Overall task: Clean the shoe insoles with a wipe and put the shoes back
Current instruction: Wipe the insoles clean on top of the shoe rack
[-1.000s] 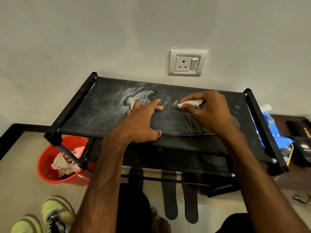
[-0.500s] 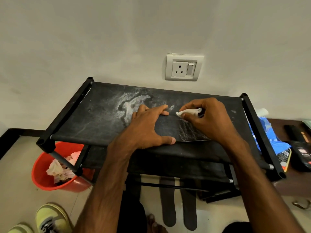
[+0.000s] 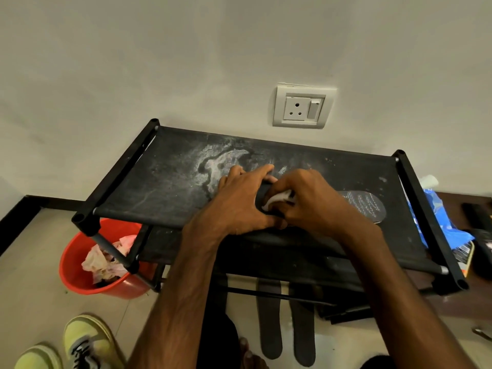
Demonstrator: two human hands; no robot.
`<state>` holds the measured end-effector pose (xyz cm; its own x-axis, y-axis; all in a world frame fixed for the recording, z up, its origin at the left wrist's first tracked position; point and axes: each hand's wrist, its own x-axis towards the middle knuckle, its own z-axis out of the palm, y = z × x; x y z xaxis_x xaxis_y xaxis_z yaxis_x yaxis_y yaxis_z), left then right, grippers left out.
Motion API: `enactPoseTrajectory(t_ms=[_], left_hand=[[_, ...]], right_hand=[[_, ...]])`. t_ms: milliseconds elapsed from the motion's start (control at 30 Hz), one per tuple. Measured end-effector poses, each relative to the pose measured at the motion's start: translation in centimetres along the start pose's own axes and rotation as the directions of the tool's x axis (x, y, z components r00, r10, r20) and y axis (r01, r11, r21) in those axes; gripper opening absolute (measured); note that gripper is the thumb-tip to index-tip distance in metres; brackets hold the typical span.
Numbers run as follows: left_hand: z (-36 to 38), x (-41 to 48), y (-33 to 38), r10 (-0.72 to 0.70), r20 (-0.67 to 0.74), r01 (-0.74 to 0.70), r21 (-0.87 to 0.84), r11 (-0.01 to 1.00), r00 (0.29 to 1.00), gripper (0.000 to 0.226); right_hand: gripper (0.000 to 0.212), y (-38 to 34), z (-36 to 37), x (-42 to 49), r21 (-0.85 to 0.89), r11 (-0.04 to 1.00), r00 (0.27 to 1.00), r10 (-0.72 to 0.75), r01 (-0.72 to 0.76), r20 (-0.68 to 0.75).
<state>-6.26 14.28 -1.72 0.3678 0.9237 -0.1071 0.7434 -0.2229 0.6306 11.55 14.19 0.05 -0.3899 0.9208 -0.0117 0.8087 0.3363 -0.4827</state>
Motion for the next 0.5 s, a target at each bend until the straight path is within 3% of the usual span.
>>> enactPoseTrajectory(t_ms=[167,367,500], left_hand=[[0.3,0.0,0.0,0.018,-0.02,-0.018,0.001,1.0,1.0,0.112],[0.3,0.1,-0.1,-0.025,-0.026,0.024,-0.012,1.0,0.999,0.108],[0.4,0.1,-0.1,-0.061,0.022,0.062,-0.023,0.998,0.998,0.118]], right_hand=[[0.021,1.7,-0.8,-0.1,-0.021,0.987,0.976,0.155,-0.16,-0.15],[0.024,-1.2,1.1,0.1,-0.025,1.0,0.996,0.017,-0.02,-0.088],[0.029,-0.7,0.5,0.7,-0.125,0.983,0.973,0.109,-0.136,-0.202]])
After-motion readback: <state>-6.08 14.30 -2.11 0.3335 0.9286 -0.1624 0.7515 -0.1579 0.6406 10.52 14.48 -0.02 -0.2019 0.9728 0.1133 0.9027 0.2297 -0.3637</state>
